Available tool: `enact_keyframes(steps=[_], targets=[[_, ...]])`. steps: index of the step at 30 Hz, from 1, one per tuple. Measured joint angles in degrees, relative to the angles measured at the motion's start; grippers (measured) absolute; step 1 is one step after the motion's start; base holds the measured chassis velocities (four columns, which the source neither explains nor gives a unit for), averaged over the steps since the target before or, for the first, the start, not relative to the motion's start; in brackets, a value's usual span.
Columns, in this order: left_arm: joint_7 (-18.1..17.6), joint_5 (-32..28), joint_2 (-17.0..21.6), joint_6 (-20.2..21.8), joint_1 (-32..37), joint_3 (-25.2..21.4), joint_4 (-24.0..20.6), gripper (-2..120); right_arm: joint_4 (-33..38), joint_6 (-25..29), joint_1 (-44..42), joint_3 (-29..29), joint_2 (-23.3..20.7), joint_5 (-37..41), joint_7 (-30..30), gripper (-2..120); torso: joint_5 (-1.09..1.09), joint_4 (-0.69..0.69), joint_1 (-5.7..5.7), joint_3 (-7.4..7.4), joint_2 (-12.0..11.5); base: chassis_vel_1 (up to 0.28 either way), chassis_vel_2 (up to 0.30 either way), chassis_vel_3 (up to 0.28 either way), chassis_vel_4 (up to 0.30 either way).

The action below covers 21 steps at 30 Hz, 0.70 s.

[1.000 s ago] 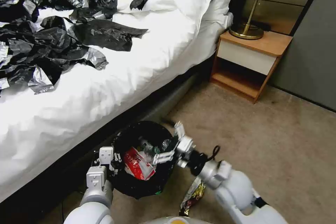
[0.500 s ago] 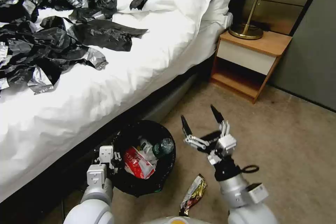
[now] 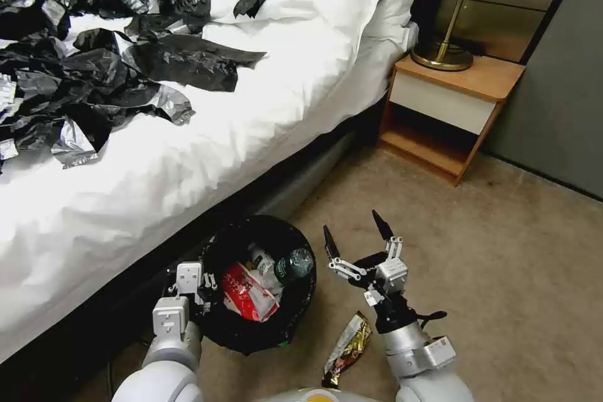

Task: Pick up the trash bin, then pick up the garbage from the floor and place it into the trash bin.

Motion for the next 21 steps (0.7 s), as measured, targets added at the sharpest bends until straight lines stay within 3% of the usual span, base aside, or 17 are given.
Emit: enact_keyframes(steps=[16, 21], targets=[[0.02, -0.19, 0.08, 0.02, -0.06, -0.14, -0.23, 0, -0.11, -0.32, 1.48, 1.11, 0.02, 1.39, -0.66, 100, 0.02, 0.00, -0.01, -0.01, 0.00, 0.190, -0.184, -0.188, 0.191], [0.03, -0.23, 0.06, 0.04, -0.13, -0.15, -0.24, 0, -0.35, -2.01, 3.14, 1.97, -0.03, 1.74, 1.00, 100, 0.00, -0.01, -0.01, -0.02, 0.00, 0.118, -0.114, -0.088, 0.110]])
